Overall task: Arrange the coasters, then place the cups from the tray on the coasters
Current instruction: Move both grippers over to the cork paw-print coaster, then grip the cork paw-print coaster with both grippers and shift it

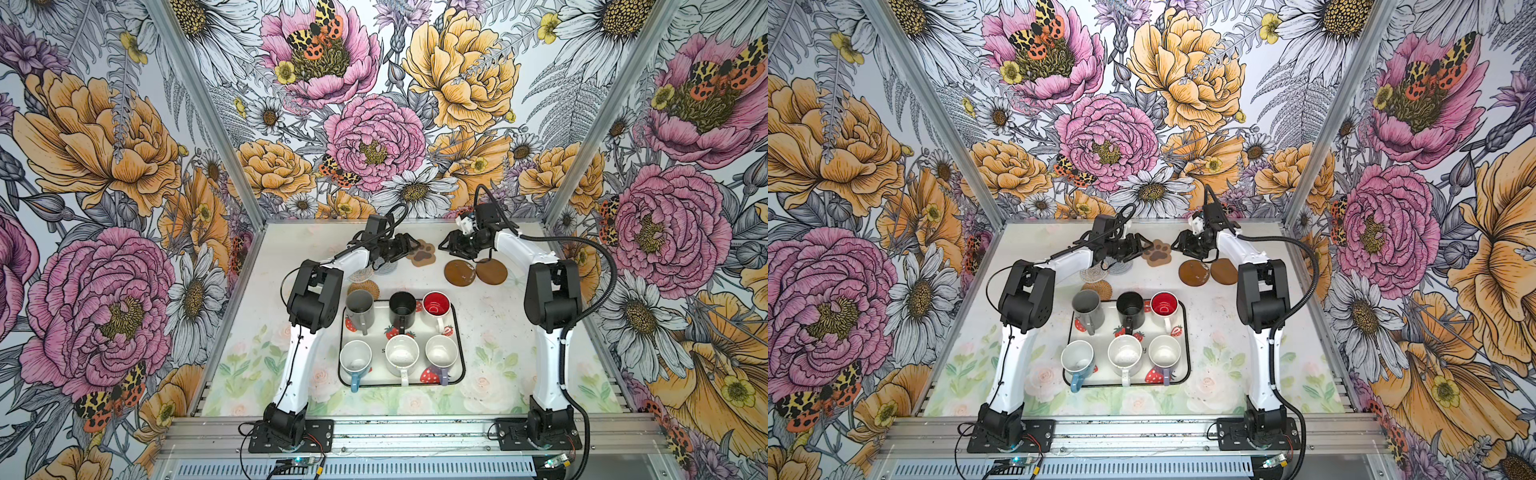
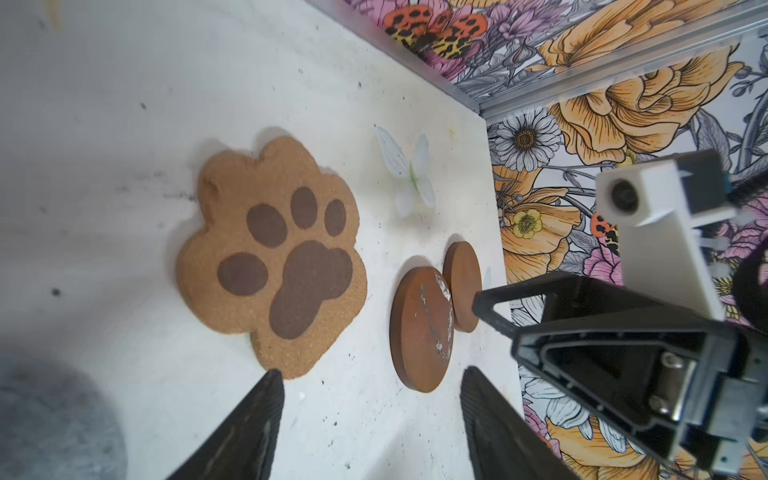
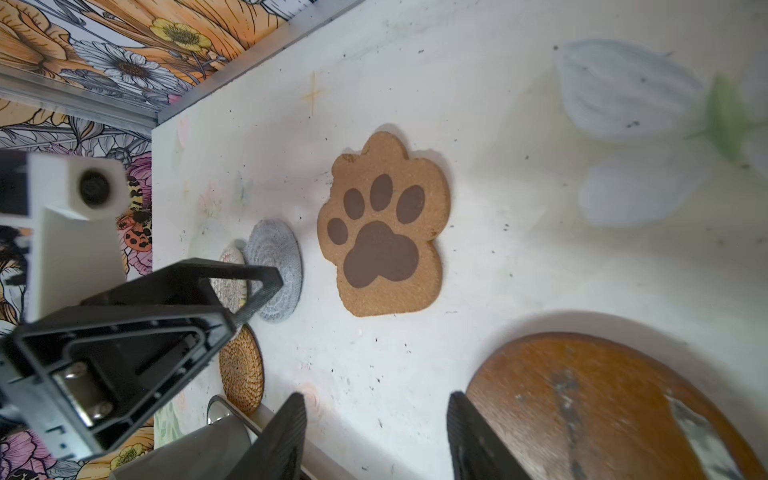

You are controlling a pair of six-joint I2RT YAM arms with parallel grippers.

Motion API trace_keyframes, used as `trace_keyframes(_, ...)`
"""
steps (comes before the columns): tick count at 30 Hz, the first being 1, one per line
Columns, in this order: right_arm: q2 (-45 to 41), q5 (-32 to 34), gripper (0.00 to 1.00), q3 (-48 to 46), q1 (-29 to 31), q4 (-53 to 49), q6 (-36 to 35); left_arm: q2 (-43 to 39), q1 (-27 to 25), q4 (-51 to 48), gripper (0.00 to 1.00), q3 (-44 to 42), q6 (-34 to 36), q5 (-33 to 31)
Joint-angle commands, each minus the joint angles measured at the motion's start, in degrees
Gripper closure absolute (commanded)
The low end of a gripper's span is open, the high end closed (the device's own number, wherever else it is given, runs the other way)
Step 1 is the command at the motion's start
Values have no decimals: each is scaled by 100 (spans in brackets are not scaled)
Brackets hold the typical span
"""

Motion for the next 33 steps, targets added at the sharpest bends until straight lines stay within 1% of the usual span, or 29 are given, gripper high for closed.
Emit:
trace_keyframes(1,368,59,43,527,50,48,255,348,81,-757,31,594,527,-262)
trace_keyframes(8,1071,217,43,1398,83,41,519,782,271,-918,31,1171,556,-367)
trace_keyframes(16,1801,150,41,2388,96,48,774,1048,336,-910,31,1399,509,-365)
trace_keyframes(19,2130,9,41,2864,97,54,893,1116,331,-910,31,1434,500,-384)
trace_keyframes(23,2671,-371,41,3606,98,48,1054,1181,334,-810,31,1408,444,-388)
trace_keyframes(28,3003,-383,41,4016,89,57,1133,1264,334,-700,31,1433,356,-332)
trace_keyframes(33,3185,-424,40,4143,88,142,1199,1314,326,-353,31,1307,129,-181)
